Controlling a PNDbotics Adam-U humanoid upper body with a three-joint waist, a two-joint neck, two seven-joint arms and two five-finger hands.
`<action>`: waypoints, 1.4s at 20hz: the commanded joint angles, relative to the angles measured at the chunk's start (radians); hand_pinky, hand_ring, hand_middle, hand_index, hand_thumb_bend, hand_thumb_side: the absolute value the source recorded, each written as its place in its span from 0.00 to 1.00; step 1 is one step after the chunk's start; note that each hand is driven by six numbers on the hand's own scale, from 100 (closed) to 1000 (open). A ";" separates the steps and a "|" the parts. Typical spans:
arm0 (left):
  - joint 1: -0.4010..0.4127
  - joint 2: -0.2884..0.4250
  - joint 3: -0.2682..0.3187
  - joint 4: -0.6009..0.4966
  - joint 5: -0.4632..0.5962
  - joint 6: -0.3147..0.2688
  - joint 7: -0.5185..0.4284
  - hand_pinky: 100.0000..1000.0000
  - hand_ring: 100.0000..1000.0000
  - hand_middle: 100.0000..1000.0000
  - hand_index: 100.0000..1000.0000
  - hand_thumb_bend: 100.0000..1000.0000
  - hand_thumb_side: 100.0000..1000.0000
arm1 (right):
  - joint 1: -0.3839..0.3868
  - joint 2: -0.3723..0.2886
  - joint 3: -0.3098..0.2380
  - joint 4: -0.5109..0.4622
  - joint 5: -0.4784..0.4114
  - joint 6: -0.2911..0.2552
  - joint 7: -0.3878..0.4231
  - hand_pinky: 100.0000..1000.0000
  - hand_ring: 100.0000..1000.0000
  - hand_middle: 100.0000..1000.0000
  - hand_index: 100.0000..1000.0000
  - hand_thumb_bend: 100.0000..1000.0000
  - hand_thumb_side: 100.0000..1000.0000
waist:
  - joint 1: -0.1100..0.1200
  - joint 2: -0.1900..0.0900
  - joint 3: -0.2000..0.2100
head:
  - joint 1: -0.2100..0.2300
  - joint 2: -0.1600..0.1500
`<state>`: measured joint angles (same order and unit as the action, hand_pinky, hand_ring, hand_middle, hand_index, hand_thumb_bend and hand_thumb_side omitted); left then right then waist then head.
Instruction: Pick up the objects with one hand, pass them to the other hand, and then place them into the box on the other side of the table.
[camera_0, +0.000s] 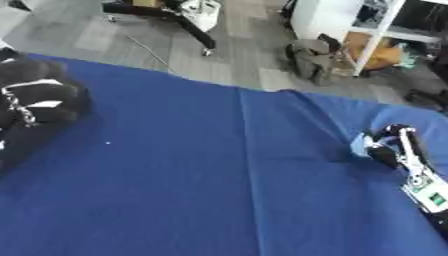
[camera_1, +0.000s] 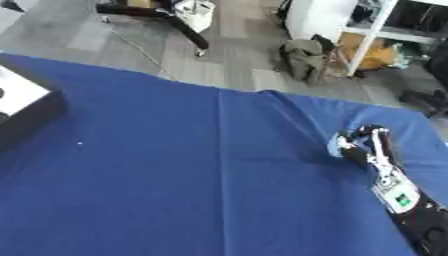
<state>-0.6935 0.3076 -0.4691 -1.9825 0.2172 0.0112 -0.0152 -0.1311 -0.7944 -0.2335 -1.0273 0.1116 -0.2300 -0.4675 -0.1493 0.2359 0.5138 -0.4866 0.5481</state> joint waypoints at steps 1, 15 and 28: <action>-0.009 0.000 0.007 -0.018 0.004 0.002 0.002 0.72 0.77 0.78 0.82 1.00 0.54 | 0.001 -0.024 -0.001 -0.019 0.004 -0.010 0.016 0.66 0.76 0.63 0.71 0.00 0.27 | 0.007 -0.020 -0.002 | -0.002 -0.004; -0.017 0.005 0.004 -0.018 0.000 0.000 -0.001 0.72 0.77 0.78 0.82 1.00 0.54 | -0.004 -0.022 0.000 -0.029 0.013 -0.028 0.075 0.72 0.85 0.88 1.00 0.00 0.21 | 0.000 -0.015 0.006 | -0.010 -0.005; -0.030 0.015 -0.001 -0.018 -0.004 -0.005 -0.010 0.72 0.77 0.78 0.82 1.00 0.54 | -0.010 -0.010 0.007 0.011 0.064 0.078 0.145 0.77 0.92 0.95 1.00 0.00 0.13 | -0.011 -0.004 0.014 | -0.018 -0.005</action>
<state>-0.7042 0.3086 -0.4700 -1.9825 0.2147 0.0066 -0.0219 -0.1409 -0.7865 -0.2266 -1.0197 0.1670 -0.1616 -0.3300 -0.1676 0.2415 0.5282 -0.5000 0.5486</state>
